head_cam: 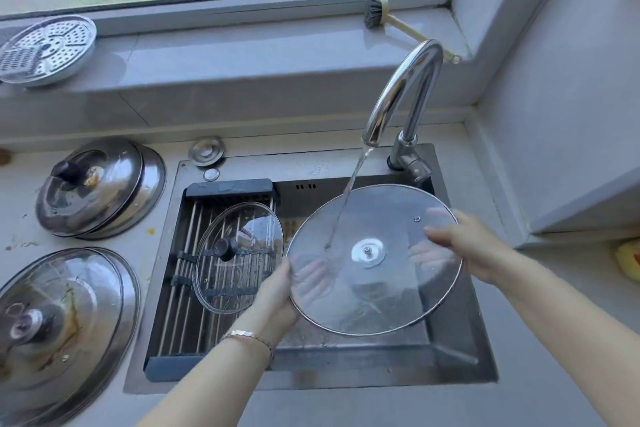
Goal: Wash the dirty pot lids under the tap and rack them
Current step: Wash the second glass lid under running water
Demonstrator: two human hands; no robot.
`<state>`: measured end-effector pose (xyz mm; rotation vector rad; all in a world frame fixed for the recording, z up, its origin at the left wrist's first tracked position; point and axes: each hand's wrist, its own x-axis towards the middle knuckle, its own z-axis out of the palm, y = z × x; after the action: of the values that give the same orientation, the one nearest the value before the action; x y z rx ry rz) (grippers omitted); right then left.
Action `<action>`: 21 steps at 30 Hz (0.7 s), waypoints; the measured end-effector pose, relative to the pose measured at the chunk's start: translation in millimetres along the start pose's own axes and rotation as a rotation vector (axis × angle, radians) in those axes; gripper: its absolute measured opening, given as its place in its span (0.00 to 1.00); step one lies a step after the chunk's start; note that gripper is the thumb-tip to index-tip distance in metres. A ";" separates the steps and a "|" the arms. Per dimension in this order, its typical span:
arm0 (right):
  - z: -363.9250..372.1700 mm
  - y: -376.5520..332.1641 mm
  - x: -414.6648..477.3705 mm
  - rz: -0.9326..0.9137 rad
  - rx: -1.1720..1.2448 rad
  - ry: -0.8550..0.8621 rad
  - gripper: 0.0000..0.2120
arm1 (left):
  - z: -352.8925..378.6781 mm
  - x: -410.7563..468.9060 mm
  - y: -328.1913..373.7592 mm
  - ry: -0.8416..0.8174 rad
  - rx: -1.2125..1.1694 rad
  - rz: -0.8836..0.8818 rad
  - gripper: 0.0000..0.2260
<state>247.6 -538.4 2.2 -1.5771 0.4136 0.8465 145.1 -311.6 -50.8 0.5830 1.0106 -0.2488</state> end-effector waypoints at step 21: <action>43.3 5.0 2.1 -0.394 -0.023 0.250 0.07 | -5.2 -29.4 74.0 -0.023 0.322 0.372 0.12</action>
<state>233.3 -497.4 -2.6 -1.7184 0.2561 0.3556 159.7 -249.8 -2.5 1.0440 0.8261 -0.0869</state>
